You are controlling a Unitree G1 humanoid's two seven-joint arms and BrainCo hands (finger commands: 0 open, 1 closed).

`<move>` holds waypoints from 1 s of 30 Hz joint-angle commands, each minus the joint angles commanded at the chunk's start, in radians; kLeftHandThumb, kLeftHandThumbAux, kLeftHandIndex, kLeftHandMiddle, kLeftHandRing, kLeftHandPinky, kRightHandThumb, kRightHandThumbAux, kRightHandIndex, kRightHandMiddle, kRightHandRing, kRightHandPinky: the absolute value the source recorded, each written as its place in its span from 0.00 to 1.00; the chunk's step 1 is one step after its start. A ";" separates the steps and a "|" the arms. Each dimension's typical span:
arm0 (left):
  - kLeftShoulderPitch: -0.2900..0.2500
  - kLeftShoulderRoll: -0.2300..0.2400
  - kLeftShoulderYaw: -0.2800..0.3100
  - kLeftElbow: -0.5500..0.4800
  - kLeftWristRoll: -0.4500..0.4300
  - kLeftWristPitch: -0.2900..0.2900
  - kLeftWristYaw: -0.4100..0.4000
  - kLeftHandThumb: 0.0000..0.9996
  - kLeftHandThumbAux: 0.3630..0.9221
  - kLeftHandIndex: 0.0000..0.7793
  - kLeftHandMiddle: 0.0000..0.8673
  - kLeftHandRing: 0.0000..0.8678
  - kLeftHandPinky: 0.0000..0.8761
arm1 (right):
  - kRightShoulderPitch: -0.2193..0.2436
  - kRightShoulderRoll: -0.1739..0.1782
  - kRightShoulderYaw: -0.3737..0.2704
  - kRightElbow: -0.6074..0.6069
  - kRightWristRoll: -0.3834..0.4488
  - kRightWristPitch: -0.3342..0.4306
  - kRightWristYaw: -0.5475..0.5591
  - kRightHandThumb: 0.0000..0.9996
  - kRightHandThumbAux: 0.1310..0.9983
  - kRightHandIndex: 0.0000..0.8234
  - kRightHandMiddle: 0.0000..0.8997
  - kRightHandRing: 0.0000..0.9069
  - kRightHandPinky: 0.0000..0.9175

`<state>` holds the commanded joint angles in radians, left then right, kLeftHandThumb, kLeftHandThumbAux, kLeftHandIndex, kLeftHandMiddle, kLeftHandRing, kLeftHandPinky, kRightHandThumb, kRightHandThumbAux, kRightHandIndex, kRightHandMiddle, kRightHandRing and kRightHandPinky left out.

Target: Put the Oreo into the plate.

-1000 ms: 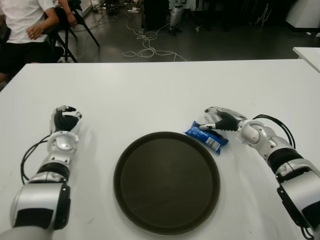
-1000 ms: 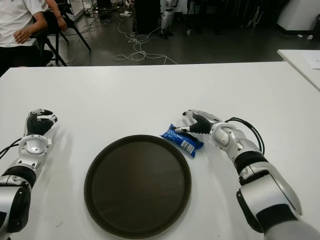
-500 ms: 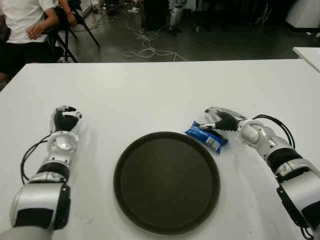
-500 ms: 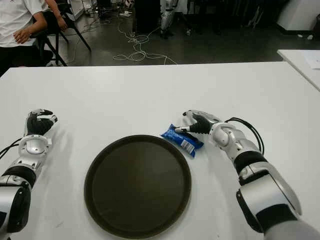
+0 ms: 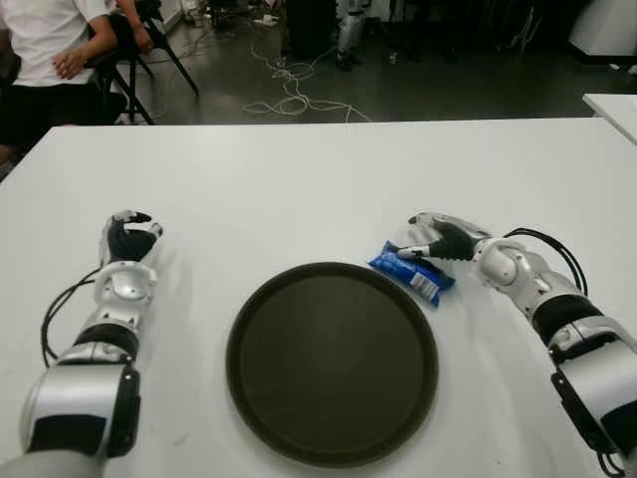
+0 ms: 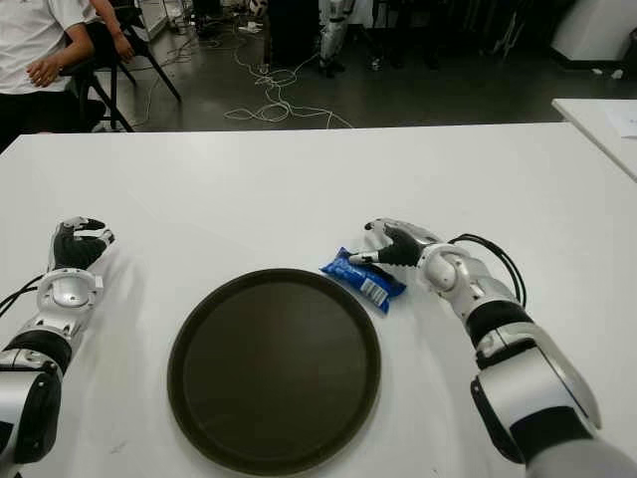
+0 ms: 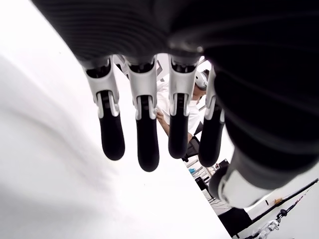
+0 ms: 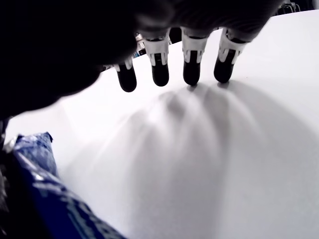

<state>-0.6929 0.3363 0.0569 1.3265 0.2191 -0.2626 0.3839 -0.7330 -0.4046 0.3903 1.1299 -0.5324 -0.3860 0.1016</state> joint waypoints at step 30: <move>0.001 -0.002 0.002 -0.002 -0.002 -0.002 -0.004 0.68 0.64 0.51 0.33 0.38 0.40 | 0.109 -0.059 -0.015 -0.216 0.000 -0.013 -0.024 0.06 0.21 0.00 0.00 0.00 0.00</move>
<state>-0.6924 0.3348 0.0593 1.3249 0.2169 -0.2643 0.3802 -0.6238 -0.4637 0.3753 0.9137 -0.5321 -0.3989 0.0779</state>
